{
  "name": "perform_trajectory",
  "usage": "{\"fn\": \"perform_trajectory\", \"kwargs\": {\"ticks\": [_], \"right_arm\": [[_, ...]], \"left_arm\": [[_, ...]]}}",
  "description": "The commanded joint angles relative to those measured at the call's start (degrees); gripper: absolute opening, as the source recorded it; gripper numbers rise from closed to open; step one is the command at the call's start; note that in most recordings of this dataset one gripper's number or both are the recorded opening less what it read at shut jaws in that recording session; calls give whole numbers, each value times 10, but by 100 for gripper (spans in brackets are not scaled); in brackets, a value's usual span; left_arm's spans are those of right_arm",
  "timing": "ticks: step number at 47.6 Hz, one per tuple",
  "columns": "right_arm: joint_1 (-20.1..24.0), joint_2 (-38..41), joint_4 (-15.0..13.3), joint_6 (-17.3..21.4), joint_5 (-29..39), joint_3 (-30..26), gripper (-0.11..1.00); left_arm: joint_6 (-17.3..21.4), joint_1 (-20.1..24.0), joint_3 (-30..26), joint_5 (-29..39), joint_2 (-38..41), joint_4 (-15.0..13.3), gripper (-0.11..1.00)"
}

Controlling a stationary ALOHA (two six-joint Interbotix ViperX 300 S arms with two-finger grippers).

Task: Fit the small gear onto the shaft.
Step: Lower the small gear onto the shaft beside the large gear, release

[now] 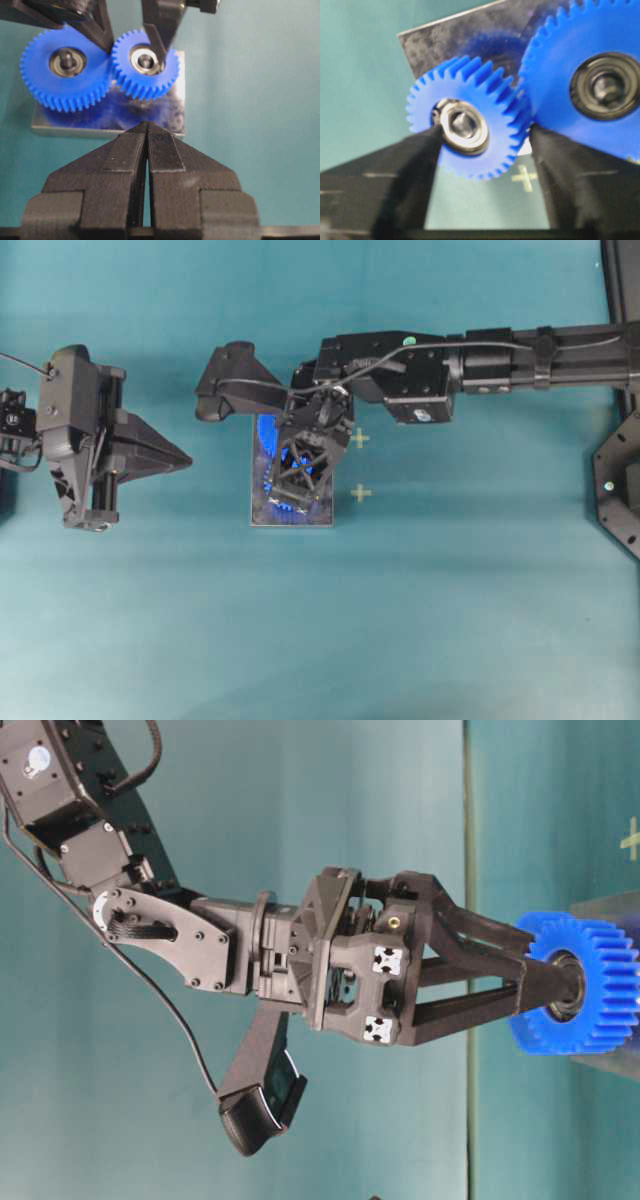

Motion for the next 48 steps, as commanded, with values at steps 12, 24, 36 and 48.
{"fn": "perform_trajectory", "kwargs": {"ticks": [12,24,36,48], "right_arm": [[3,-4,-7,-8,32,-71,35],[5,22,-7,-26,63,-79,0],[-3,25,-8,-25,38,-79,0],[-8,21,-9,-25,30,-79,0]], "left_arm": [[0,-2,-5,-17,-2,1,0],[-1,-2,-5,-20,-1,2,0],[-1,-1,-5,-21,-1,2,0],[-1,-1,-6,-26,-1,1,0]]}}
